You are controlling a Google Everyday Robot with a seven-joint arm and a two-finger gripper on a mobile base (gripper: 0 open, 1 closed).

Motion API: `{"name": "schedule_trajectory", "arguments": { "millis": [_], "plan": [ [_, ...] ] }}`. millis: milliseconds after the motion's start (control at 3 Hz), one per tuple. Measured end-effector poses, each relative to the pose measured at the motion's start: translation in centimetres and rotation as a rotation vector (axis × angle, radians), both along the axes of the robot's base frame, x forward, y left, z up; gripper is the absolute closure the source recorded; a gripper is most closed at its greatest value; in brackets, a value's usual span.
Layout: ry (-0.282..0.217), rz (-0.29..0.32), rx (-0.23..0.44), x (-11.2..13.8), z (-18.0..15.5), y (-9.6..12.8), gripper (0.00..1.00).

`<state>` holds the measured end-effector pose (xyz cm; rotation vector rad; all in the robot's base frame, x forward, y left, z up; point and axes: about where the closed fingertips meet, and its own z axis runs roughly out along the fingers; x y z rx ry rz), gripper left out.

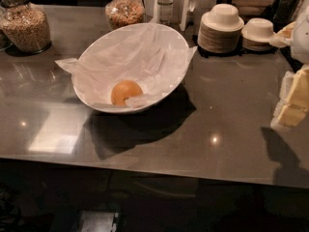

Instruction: Pick orange from white bowl

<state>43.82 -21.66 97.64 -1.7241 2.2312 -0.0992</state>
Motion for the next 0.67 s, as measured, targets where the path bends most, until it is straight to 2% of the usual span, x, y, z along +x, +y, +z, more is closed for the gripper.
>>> {"name": "schedule_trajectory", "arguments": {
  "millis": [667],
  "plan": [
    [-0.034, 0.04, 0.032, 0.7, 0.7, 1.4, 0.0]
  ]
}}
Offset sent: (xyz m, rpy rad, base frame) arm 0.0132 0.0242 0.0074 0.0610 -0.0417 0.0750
